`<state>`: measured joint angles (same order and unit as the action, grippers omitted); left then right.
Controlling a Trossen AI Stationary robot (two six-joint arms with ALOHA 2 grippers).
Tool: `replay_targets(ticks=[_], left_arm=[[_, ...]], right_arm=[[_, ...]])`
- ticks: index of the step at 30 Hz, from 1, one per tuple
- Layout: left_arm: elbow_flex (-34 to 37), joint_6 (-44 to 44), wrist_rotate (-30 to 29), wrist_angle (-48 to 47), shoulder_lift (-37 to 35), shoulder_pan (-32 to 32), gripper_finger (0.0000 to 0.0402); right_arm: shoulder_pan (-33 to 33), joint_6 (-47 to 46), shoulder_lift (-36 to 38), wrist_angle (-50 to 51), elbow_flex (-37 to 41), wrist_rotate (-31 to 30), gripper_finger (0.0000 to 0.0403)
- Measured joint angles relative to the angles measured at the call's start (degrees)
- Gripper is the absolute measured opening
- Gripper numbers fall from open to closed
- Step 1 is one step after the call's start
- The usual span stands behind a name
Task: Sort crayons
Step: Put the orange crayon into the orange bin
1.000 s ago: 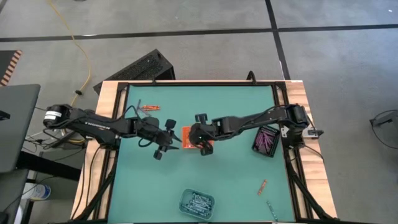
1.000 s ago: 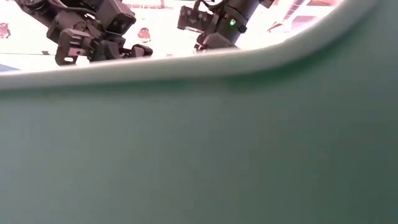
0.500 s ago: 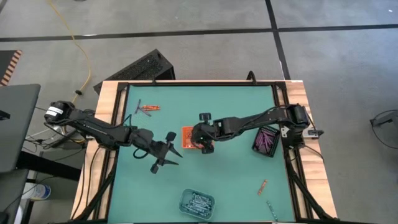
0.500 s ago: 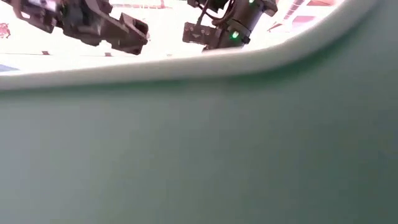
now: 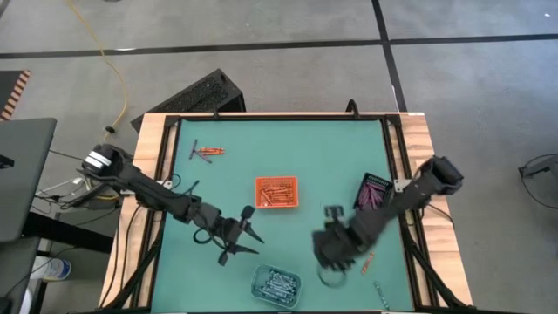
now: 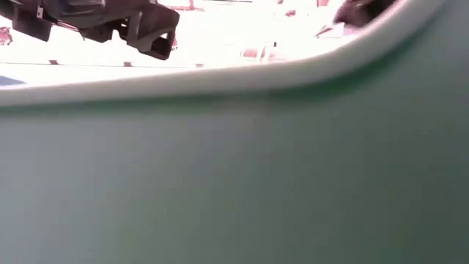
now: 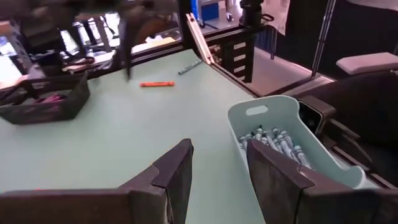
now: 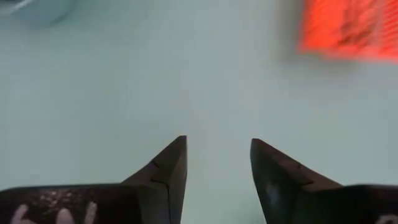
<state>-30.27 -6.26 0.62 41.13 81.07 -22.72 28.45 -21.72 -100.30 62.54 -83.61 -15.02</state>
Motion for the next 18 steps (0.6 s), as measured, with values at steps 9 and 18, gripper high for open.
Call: replay_targets(ticks=[9,18], left_arm=[[-10.98,-0.06,3.04,1.64,13.20,-2.55,0.0142],[-20.31,-1.83,3.41,-8.17,16.71,-5.08,0.0142]], right_arm=[[17.47,-13.04,-0.20,9.26,3.37,0.12,0.0158],[24.25,-19.24,-0.21,7.74,14.70,7.01,0.0147]])
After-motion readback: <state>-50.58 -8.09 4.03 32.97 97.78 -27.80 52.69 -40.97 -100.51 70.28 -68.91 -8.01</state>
